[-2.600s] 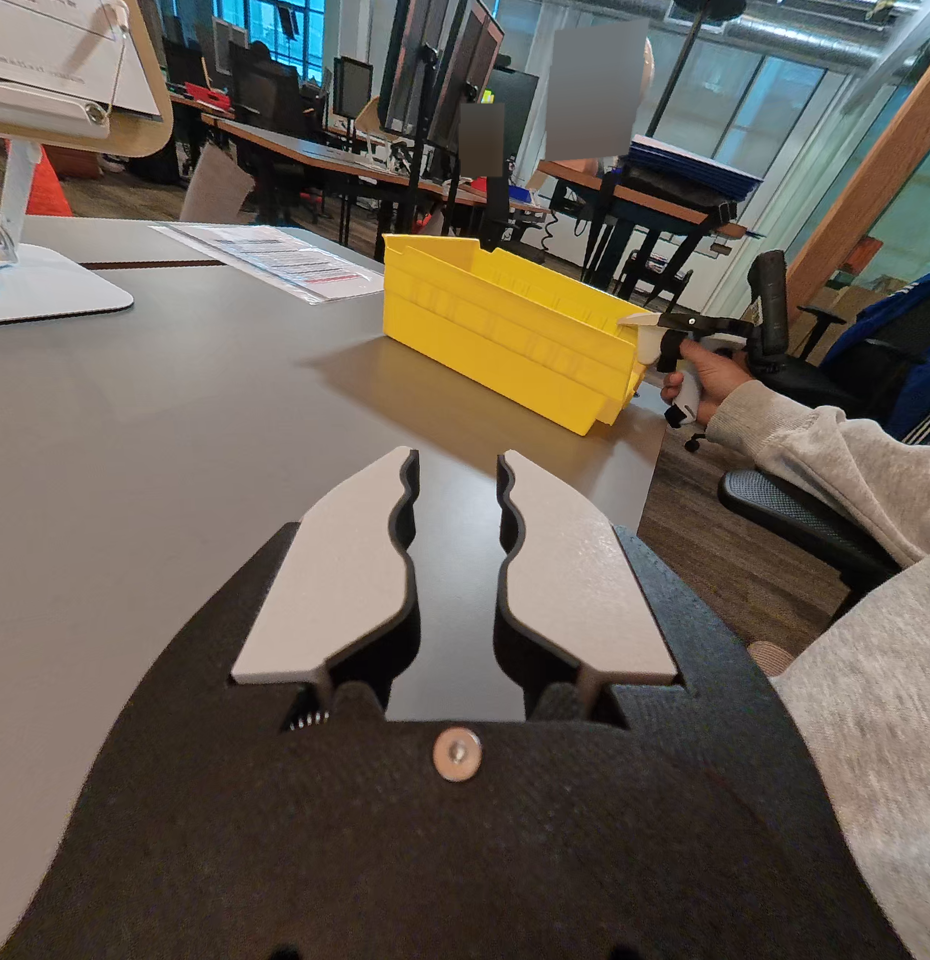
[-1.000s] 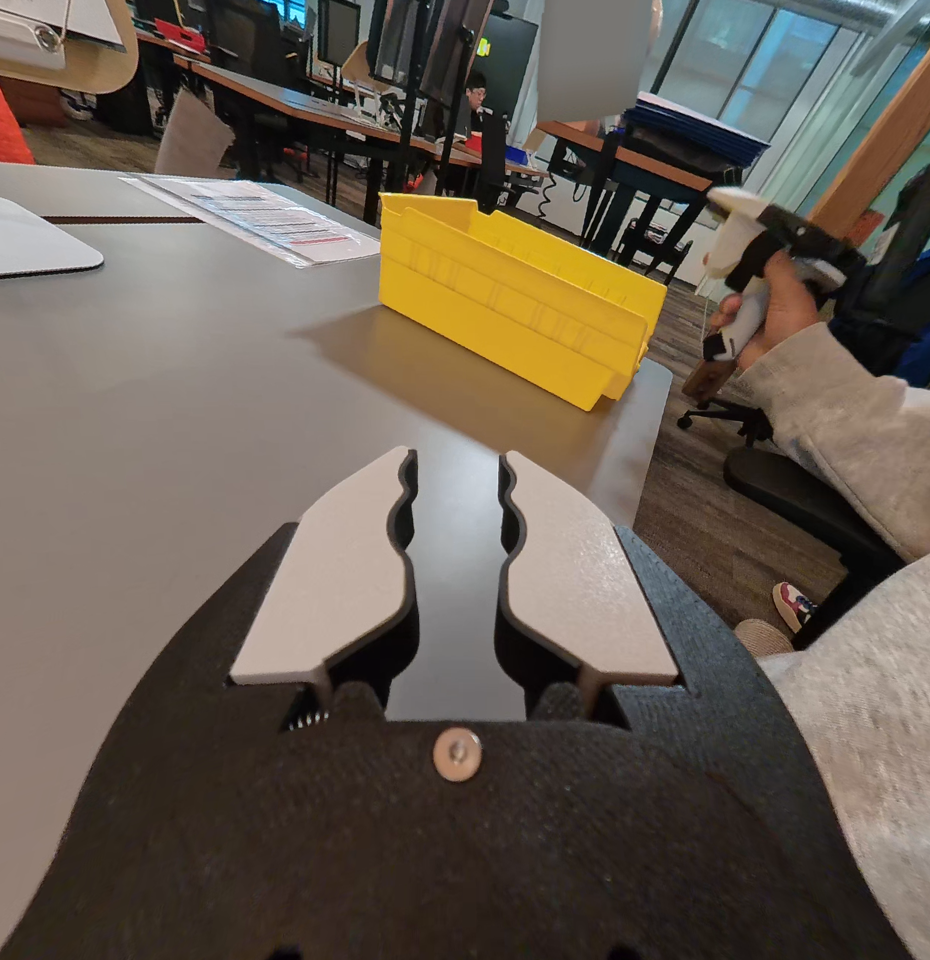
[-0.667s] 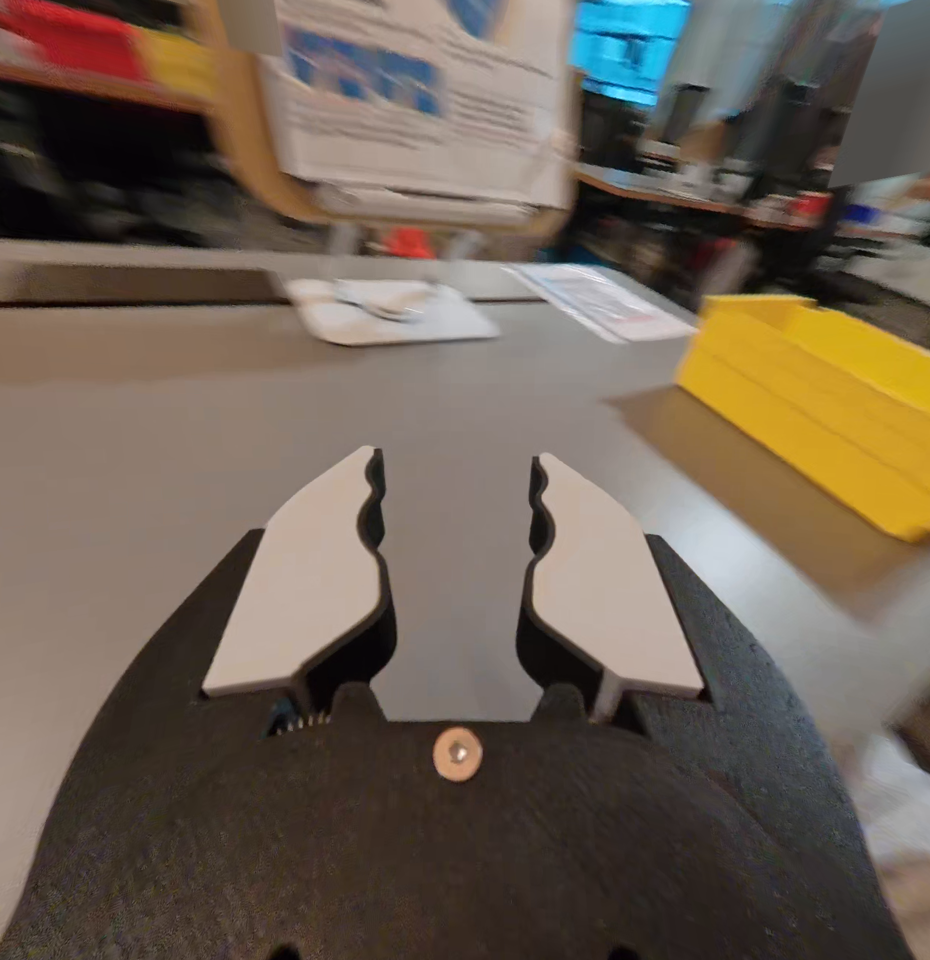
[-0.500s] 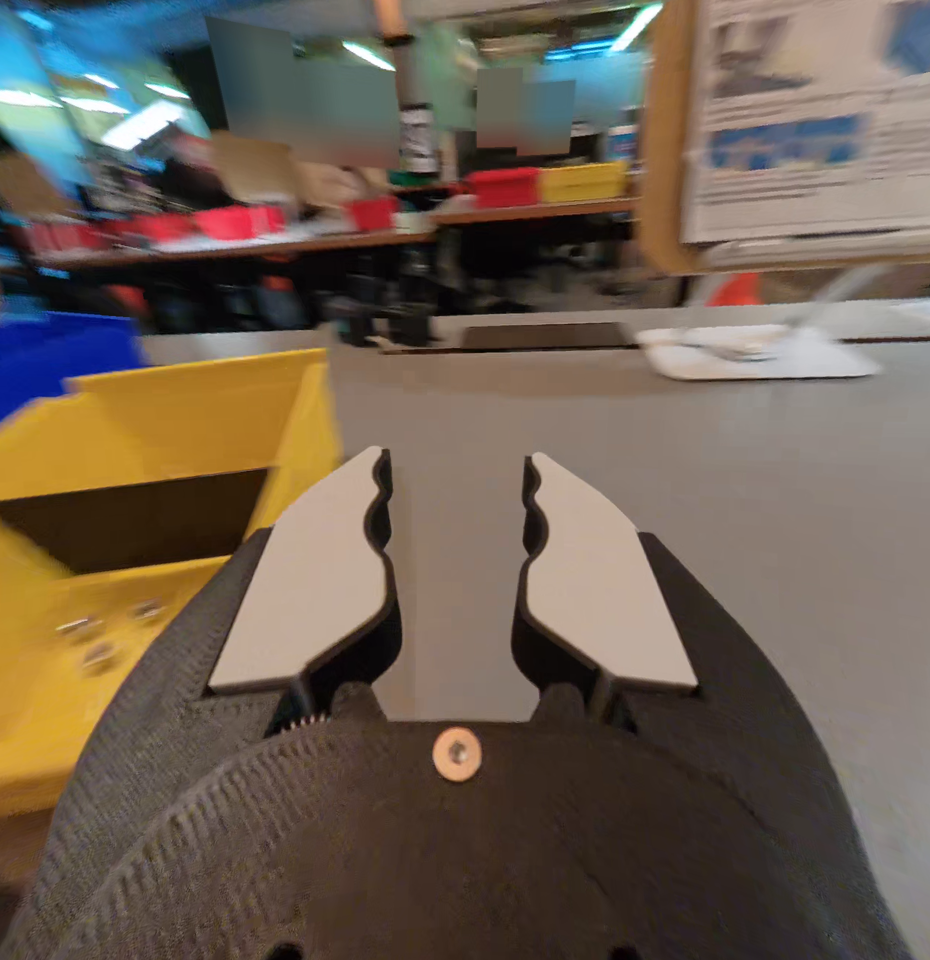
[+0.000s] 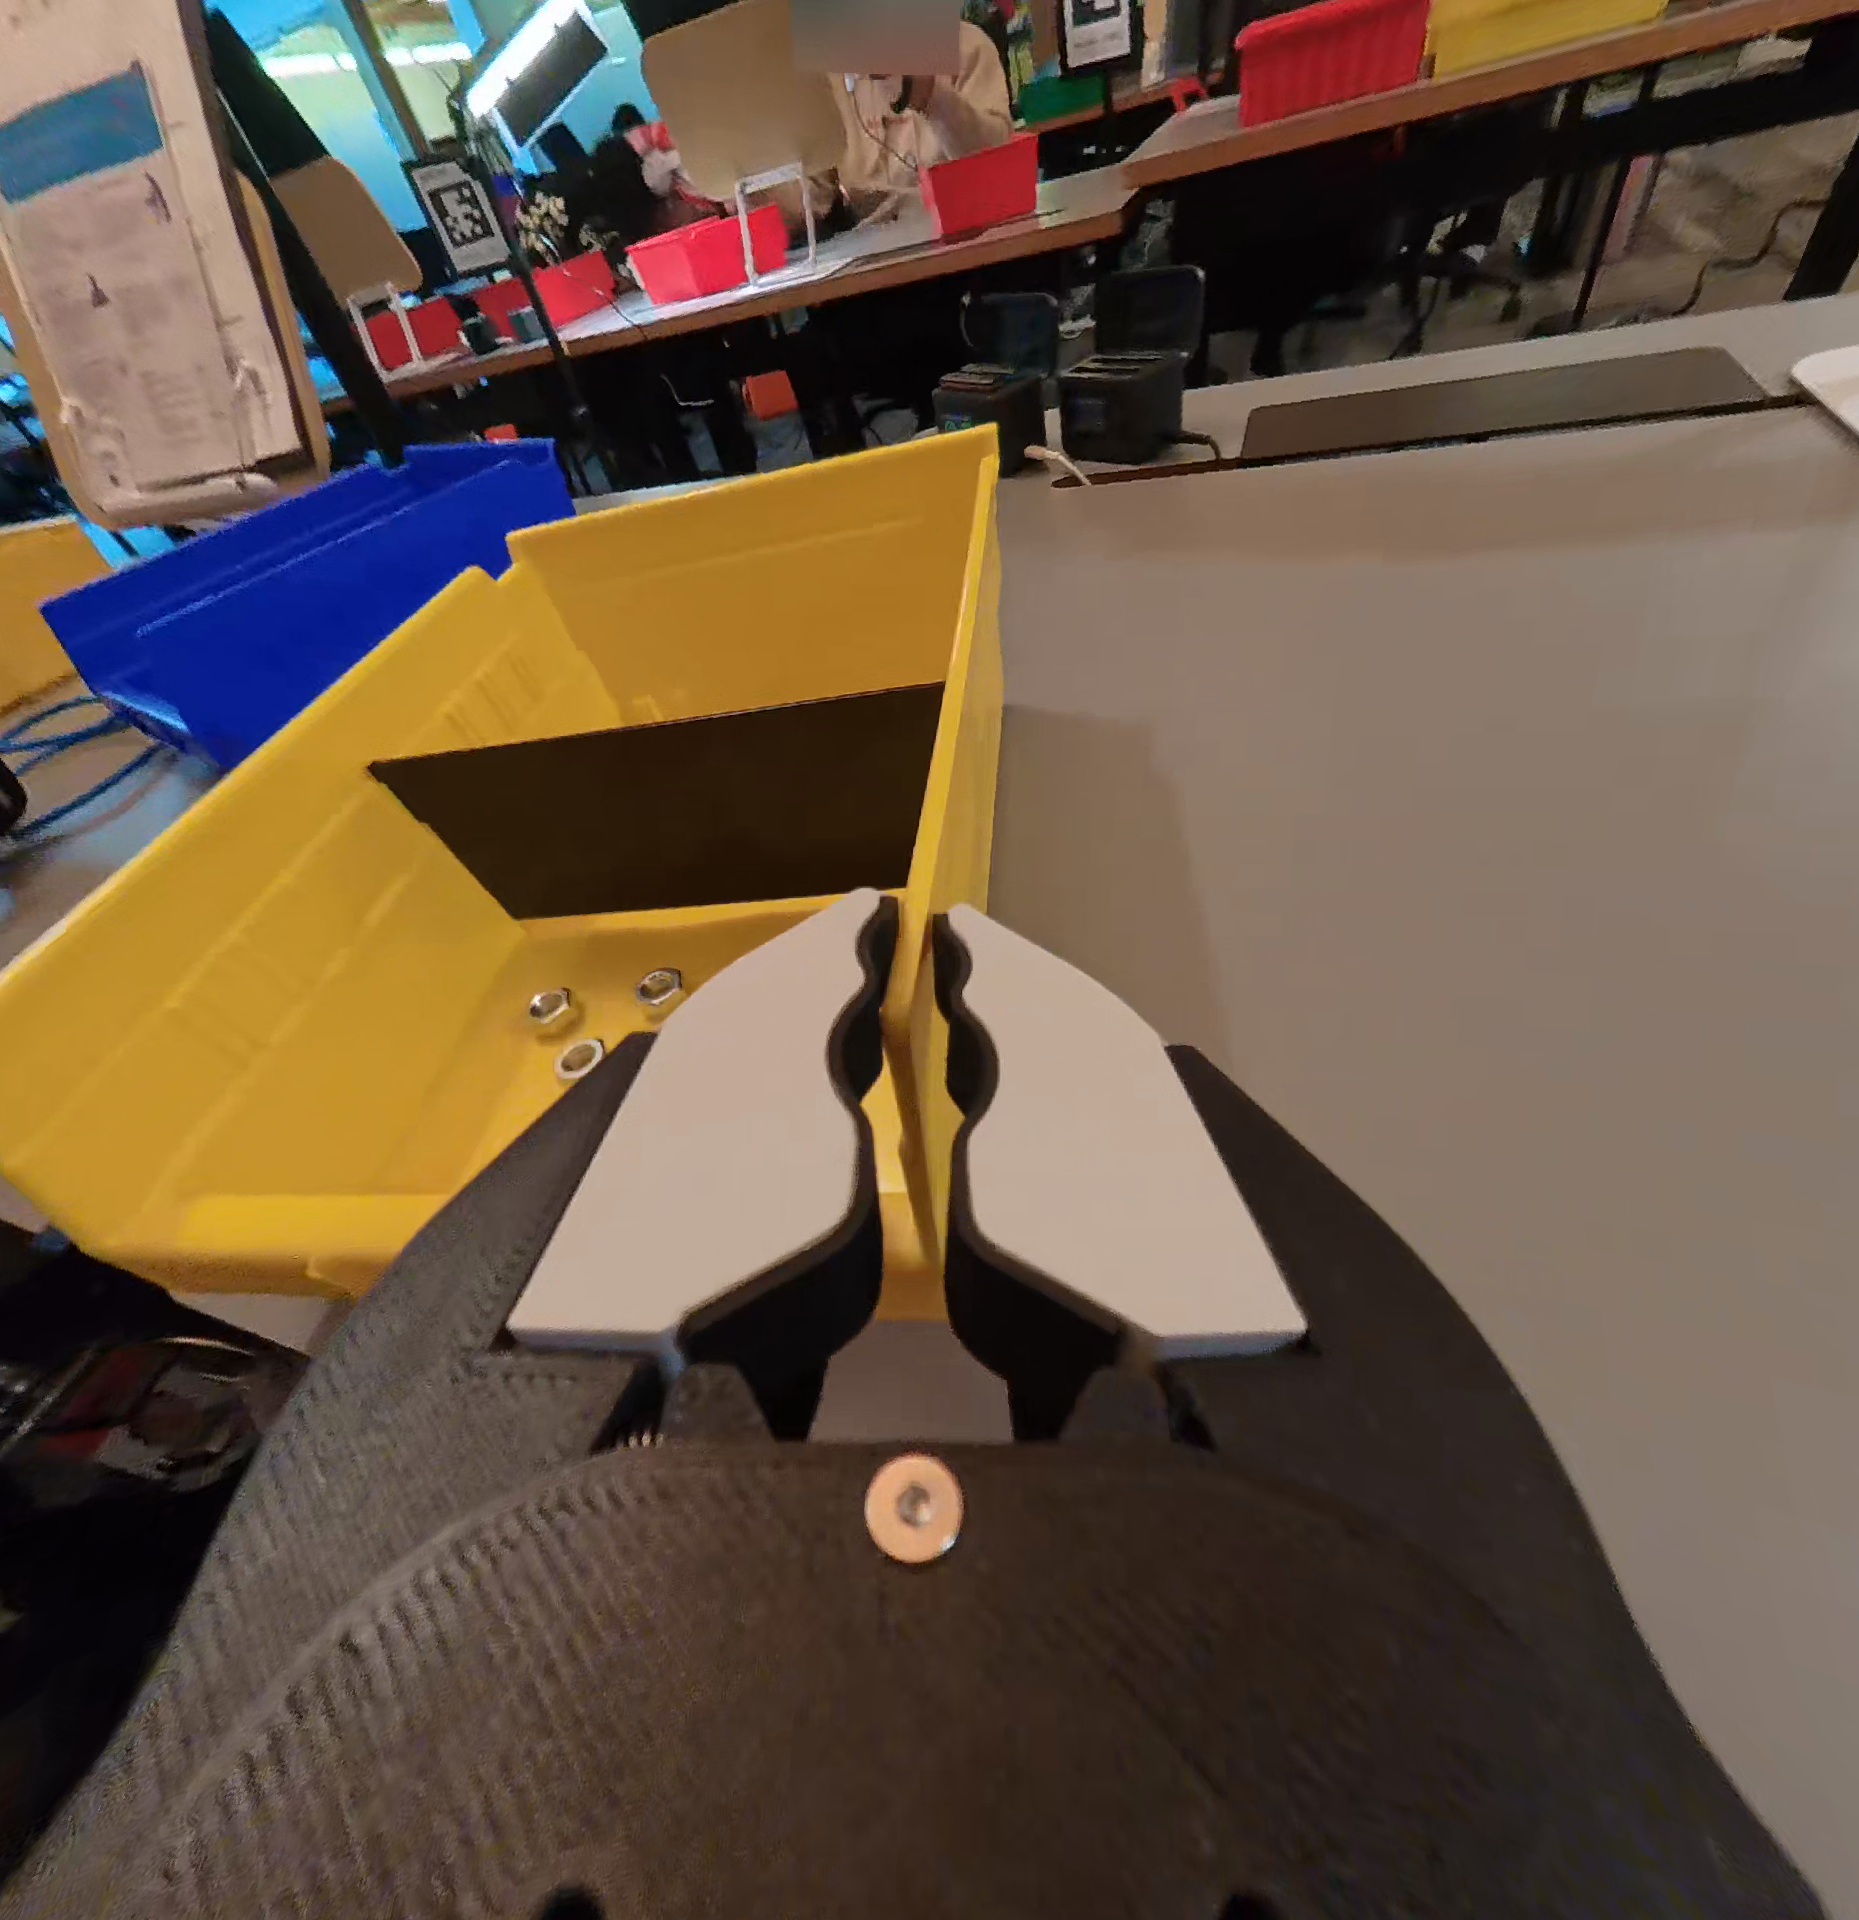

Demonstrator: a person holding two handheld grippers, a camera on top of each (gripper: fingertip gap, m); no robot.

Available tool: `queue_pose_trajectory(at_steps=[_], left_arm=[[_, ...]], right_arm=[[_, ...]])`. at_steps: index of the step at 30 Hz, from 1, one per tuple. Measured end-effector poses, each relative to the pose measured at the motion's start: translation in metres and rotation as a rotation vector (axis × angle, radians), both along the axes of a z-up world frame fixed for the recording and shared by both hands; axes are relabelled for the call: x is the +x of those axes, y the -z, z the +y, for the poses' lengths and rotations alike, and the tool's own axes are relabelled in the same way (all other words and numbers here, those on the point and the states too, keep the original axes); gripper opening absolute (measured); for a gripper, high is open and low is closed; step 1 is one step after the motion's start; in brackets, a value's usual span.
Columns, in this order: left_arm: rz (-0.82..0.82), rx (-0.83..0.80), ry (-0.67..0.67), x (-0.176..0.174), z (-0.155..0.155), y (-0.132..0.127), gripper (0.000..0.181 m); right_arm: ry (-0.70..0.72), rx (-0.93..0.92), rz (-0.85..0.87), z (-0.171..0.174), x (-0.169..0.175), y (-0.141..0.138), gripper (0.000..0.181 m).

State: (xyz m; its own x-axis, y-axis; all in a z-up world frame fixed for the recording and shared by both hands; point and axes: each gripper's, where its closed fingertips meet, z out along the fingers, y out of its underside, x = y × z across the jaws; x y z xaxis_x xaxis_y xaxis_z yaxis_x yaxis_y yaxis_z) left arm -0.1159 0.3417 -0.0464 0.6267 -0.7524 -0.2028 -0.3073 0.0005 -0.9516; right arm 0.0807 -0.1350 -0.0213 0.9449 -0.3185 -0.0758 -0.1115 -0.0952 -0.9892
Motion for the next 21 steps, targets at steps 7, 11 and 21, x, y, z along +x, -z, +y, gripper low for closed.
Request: queue_pose_trajectory(at_steps=[7, 11, 21], left_arm=[[-0.048, -0.099, 0.043, -0.017, 0.011, 0.000, 0.005], [-0.055, -0.133, 0.055, -0.021, 0.013, 0.002, 0.005], [-0.037, -0.133, 0.049, -0.019, 0.008, -0.001, 0.009]], right_arm=[[0.004, 0.014, 0.023, -0.002, 0.000, 0.000, 0.018], [0.020, 0.040, 0.049, -0.006, 0.004, -0.001, 0.018], [0.044, 0.081, 0.114, -0.011, 0.012, -0.001, 0.018]])
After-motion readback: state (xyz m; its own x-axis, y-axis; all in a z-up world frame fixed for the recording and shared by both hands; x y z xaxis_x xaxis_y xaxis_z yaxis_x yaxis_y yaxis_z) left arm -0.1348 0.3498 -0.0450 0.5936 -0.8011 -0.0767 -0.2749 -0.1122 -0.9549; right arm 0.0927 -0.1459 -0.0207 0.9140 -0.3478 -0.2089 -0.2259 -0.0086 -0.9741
